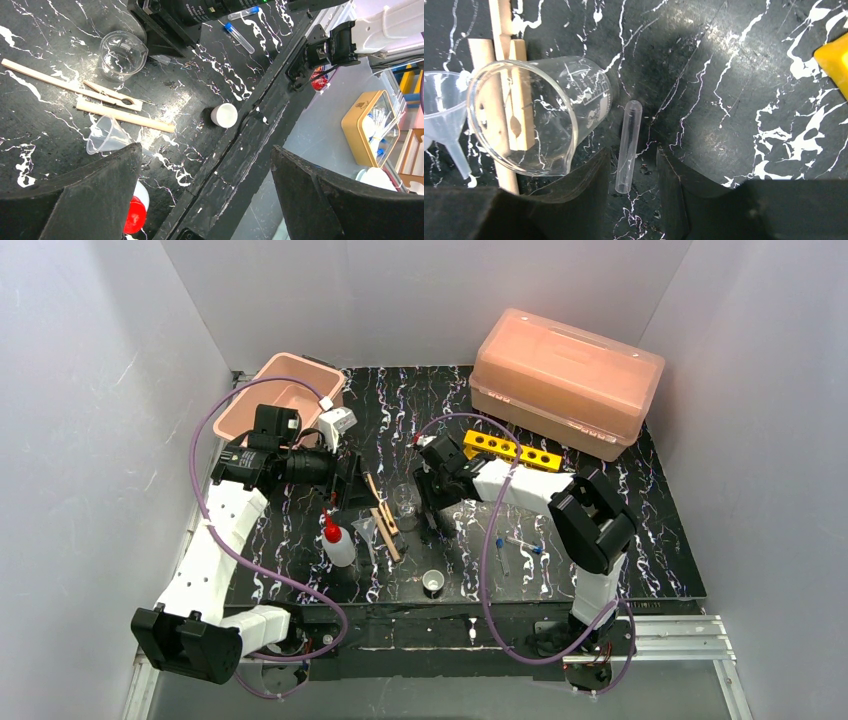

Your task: Organize the chemistry lab equipment

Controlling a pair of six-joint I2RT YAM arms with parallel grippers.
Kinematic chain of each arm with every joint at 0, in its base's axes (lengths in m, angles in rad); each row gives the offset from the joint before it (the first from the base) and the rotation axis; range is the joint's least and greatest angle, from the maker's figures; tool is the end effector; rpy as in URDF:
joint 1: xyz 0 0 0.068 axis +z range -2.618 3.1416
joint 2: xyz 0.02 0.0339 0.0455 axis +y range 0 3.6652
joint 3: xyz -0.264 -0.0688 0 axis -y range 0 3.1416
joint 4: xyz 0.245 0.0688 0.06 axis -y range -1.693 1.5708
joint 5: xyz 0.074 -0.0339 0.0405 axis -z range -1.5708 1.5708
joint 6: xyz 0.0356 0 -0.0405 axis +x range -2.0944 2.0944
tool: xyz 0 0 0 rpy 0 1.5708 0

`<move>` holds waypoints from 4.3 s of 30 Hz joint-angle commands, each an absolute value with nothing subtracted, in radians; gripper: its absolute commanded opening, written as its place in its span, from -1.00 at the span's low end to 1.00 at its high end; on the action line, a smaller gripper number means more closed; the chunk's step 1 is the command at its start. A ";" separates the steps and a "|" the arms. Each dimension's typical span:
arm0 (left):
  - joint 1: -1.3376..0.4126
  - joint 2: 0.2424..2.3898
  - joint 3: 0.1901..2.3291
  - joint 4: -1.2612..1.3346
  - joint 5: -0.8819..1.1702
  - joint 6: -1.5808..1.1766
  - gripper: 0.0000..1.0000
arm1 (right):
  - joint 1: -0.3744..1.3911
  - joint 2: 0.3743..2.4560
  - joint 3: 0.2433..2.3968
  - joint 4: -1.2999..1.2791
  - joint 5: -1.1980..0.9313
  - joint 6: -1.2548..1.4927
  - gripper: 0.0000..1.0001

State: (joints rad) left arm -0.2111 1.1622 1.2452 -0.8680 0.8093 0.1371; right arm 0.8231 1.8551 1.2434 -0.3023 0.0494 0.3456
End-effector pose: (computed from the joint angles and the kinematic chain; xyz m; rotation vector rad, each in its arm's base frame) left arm 0.2136 -0.0721 0.3662 0.7699 2.1107 -0.9807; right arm 0.2705 0.2892 0.1886 -0.5787 2.4680 0.4242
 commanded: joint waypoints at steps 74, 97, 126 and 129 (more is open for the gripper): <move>-0.256 0.942 1.084 -0.358 0.983 -0.138 0.43 | 1.077 1.270 0.975 0.757 0.007 0.659 -0.89; -0.256 0.919 1.091 -0.361 0.973 -0.150 -1.00 | 1.105 1.297 1.000 0.709 0.059 0.618 -0.55; -0.255 0.927 1.140 -0.473 0.966 -0.070 -1.00 | 1.083 1.373 1.194 0.463 -0.019 0.494 -0.53; -0.255 0.927 1.142 -0.481 0.960 -0.065 -1.00 | 1.081 1.366 1.196 0.415 -0.019 0.464 -0.53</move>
State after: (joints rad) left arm -0.2565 0.9282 1.0950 -0.4697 0.9545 -0.0922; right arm 1.0798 1.3819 1.1558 0.4678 0.0028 0.5110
